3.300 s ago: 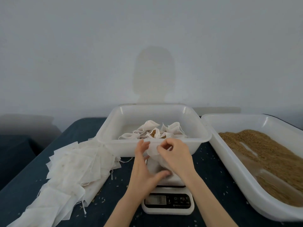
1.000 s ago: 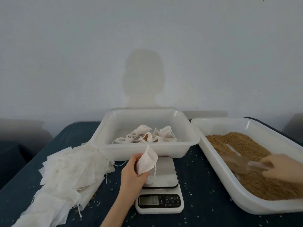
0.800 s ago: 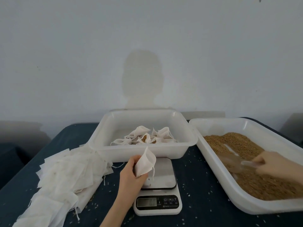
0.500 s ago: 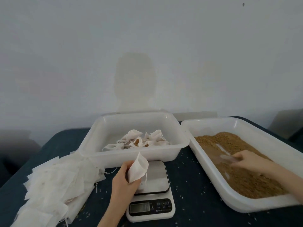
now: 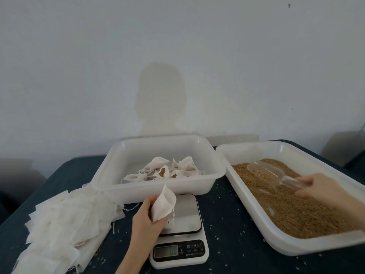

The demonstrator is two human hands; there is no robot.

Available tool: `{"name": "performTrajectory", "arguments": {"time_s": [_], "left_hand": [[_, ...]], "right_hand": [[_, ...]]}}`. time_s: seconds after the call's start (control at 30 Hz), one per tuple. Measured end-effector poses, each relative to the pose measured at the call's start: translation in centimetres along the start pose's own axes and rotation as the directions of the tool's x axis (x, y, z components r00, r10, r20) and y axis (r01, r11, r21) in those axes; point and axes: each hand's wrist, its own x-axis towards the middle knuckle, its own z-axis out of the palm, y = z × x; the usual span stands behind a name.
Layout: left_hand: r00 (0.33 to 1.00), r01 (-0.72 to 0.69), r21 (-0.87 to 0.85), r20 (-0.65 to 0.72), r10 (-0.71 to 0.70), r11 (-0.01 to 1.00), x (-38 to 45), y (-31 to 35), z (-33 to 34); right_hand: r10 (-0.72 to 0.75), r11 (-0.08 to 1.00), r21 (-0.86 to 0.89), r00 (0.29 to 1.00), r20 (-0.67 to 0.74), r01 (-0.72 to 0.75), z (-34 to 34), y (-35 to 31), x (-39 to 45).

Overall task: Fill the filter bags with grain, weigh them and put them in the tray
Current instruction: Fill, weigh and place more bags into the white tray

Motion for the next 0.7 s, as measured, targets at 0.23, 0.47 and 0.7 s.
{"name": "performTrajectory", "arguments": {"time_s": [0.23, 0.47, 0.7], "left_hand": [[0.999, 0.008, -0.006, 0.039, -0.008, 1.000, -0.1, 0.0, 0.0], [0.997, 0.020, -0.039, 0.079, -0.017, 0.999, -0.1, 0.6, 0.0], [0.993, 0.005, -0.065, 0.118, 0.003, 0.998, -0.2, 0.8, -0.3]], "right_hand": [[0.014, 0.999, 0.051, 1.000, -0.009, -0.013, -0.2, 0.4, -0.4], [-0.158, 0.909, 0.393, 0.987, 0.015, 0.139, -3.0, -3.8, -2.8], [-0.458, 0.871, 0.330, 0.846, 0.274, 0.365, -3.7, -10.5, -6.0]]}}
